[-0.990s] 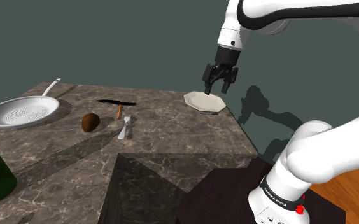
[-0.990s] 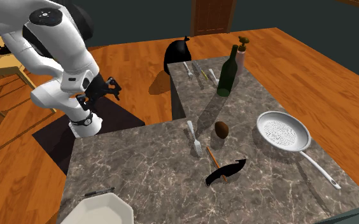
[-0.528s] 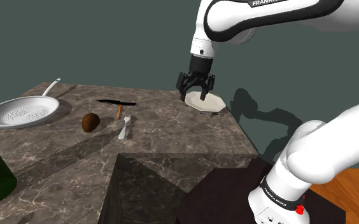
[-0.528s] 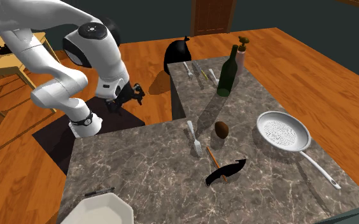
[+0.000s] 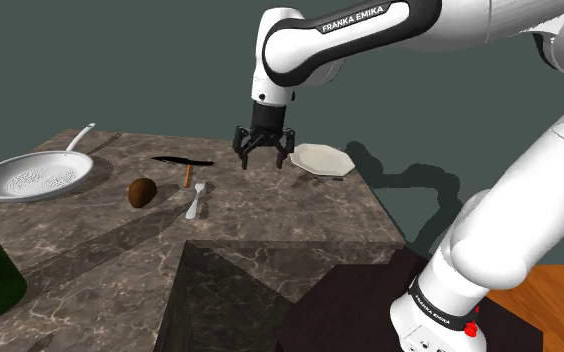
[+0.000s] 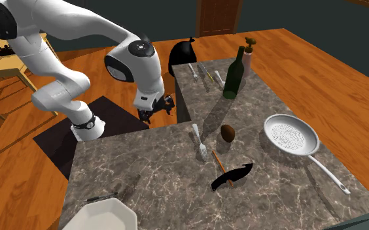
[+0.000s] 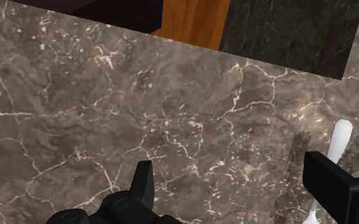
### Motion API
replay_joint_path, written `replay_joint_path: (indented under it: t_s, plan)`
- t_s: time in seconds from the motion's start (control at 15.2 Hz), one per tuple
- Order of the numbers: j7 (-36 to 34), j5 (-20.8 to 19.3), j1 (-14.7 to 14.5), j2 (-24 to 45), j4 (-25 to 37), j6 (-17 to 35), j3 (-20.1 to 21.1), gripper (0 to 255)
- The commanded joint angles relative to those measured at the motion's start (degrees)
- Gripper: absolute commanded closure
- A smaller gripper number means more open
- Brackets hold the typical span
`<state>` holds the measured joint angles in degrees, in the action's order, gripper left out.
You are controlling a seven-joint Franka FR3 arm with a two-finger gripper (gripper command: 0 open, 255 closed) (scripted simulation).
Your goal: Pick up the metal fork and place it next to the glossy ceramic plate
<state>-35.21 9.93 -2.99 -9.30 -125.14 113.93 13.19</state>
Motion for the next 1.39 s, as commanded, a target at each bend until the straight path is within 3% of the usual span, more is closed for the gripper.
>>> replay_joint_path:
  t_s: [0.0, 0.46, 0.92, 1.32]
  plan:
    - [-3.5, -0.8, -0.3, 4.4, 3.2, 1.1, 1.1, 0]
    - [-14.3, -5.5, -2.5, 21.2, 17.1, 2.8, 2.6, 0]
    - [-23.1, -9.5, -6.6, 38.9, 36.1, 0.2, 1.2, 0]
    - [-23.5, -9.8, -7.1, 41.0, 35.2, 3.2, 1.0, 0]
